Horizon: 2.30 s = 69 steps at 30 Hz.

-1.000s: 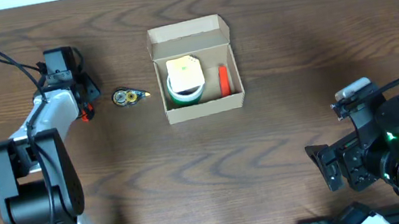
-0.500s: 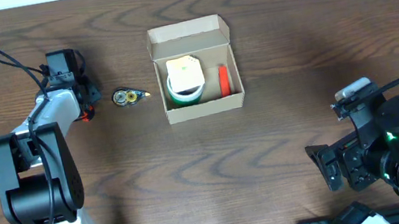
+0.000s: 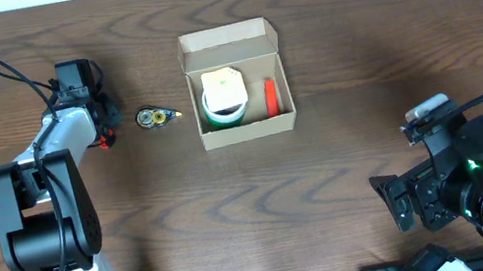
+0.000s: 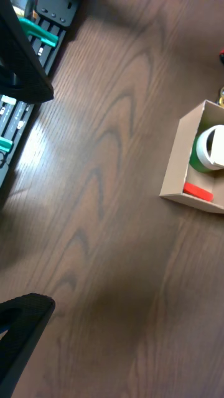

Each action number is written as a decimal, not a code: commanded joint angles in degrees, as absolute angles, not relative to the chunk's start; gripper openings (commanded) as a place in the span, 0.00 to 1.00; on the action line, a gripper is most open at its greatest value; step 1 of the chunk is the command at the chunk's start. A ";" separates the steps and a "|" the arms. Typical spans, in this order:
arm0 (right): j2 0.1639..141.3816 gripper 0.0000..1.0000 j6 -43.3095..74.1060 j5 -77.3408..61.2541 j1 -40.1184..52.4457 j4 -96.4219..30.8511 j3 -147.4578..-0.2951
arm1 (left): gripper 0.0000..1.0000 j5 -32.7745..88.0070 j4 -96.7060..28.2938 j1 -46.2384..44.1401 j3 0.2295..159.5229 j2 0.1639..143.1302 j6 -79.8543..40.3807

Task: Pack container
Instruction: 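Carry the red box cutter with the left gripper into the box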

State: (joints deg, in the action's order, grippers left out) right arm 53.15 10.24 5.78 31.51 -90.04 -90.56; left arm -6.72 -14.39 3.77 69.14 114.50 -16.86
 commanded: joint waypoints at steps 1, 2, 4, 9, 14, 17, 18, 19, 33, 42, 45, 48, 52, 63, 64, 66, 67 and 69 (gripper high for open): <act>53.15 0.99 10.66 5.61 31.53 -90.06 -90.63 | 0.07 -6.11 -15.16 4.16 69.28 110.34 -16.36; 53.15 0.99 10.66 5.58 31.53 -90.06 -90.63 | 0.06 -6.11 -15.25 4.16 69.28 109.06 -15.84; 53.15 0.99 10.66 5.58 31.53 -90.06 -90.63 | 0.06 -6.07 -15.81 4.16 69.28 106.28 -14.76; 53.15 0.99 10.66 5.58 31.53 -90.06 -90.63 | 0.06 5.04 -16.62 3.64 69.28 98.28 -3.01; 53.15 0.99 10.66 5.58 31.53 -90.06 -90.63 | 0.06 30.17 -18.87 1.34 69.28 91.26 16.78; 53.15 0.99 10.66 5.61 31.53 -90.06 -90.63 | 0.06 39.88 -20.84 -1.34 69.28 88.36 24.77; 53.15 0.99 10.66 5.58 31.53 -90.06 -90.63 | 0.06 42.30 -21.21 -2.55 69.28 87.81 26.85; 53.15 0.99 10.66 5.58 31.53 -90.06 -90.63 | 0.06 44.18 -21.41 -3.64 69.28 87.55 28.34; 53.15 0.99 10.66 5.58 31.53 -90.06 -90.63 | 0.06 28.56 -22.70 -22.63 69.28 90.06 50.26; 53.15 0.99 10.66 5.58 31.53 -90.06 -90.63 | 0.06 12.40 -22.83 -29.30 69.28 93.78 57.87; 53.15 0.99 10.66 5.58 31.53 -90.06 -90.63 | 0.05 12.47 -22.79 -29.80 69.28 95.02 57.91; 53.15 0.99 10.66 5.61 31.53 -90.06 -90.63 | 0.06 12.49 -22.68 -29.82 69.28 96.05 57.89; 53.15 0.99 10.66 5.58 31.53 -90.06 -90.63 | 0.06 13.23 -22.70 -30.04 69.28 96.25 57.71; 53.15 0.99 10.66 5.58 31.53 -90.06 -90.63 | 0.43 13.50 -22.96 -31.57 69.28 96.20 52.73; 53.15 0.99 10.66 5.58 31.53 -90.06 -90.63 | 0.50 13.52 -22.90 -31.57 69.28 96.20 51.86; 53.15 0.99 10.66 5.61 31.53 -90.06 -90.63 | 0.57 13.54 -22.76 -31.57 69.28 95.92 50.92; 53.15 0.99 10.66 5.58 31.53 -90.06 -90.63 | 0.58 13.54 -22.63 -31.57 69.28 95.79 50.50; 53.15 0.99 10.66 5.58 31.53 -90.06 -90.63 | 0.60 13.52 -22.28 -31.57 69.28 95.29 49.63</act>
